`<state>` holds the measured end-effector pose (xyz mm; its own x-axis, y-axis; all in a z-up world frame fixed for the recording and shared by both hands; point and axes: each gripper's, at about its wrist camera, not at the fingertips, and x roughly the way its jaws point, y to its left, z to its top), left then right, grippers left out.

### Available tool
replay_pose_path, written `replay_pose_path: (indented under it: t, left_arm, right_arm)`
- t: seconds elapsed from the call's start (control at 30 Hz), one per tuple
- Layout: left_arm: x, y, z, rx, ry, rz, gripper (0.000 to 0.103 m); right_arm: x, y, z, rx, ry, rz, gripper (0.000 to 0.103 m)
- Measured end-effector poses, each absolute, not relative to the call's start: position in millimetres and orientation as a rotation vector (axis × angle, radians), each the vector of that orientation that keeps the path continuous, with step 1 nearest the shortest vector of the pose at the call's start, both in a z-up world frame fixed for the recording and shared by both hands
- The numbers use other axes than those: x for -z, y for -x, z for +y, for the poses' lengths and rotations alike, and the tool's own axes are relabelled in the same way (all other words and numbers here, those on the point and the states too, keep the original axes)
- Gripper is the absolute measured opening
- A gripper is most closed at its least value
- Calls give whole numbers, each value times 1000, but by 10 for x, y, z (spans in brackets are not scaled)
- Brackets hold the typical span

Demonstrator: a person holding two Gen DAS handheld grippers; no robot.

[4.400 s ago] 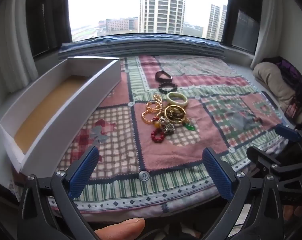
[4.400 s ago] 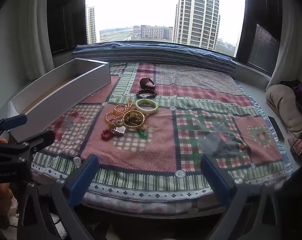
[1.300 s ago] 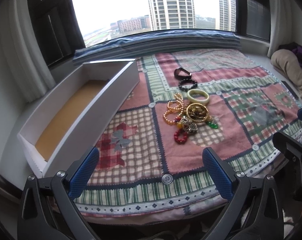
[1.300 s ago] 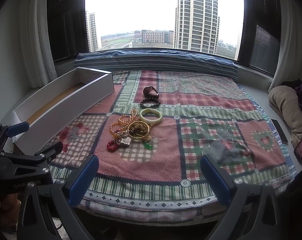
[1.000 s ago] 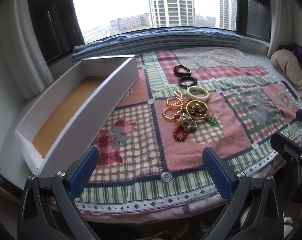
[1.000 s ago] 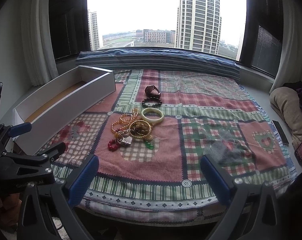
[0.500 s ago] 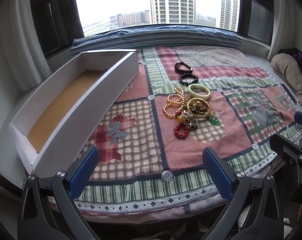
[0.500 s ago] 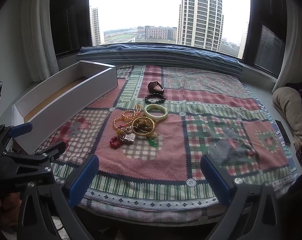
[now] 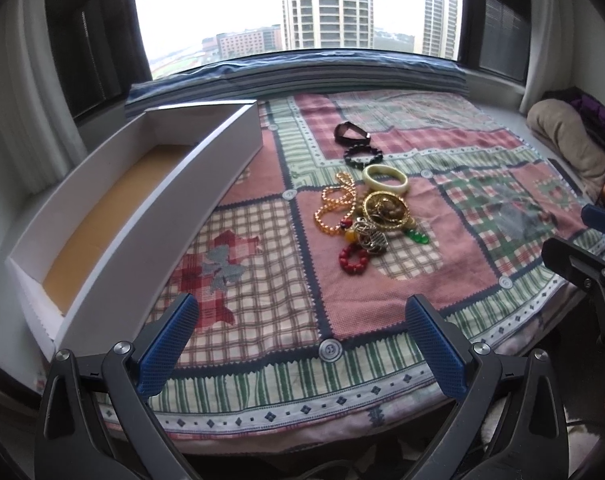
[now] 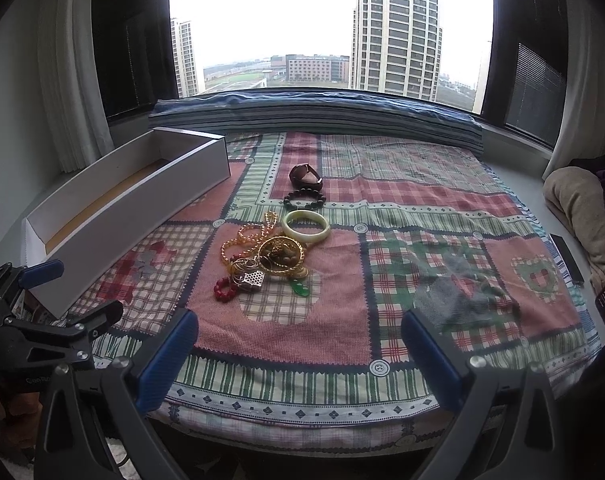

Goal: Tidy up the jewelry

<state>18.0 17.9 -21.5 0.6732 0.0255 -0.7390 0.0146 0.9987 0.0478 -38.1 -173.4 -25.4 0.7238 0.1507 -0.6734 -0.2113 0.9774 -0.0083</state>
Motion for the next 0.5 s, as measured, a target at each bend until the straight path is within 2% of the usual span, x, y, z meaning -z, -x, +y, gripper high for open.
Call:
replay_pose_path:
  t: [0.5]
  left_arm:
    - [495,-762,70,145,24,936,102]
  right_arm:
    - [439,299,-1994,-180,33,778,103]
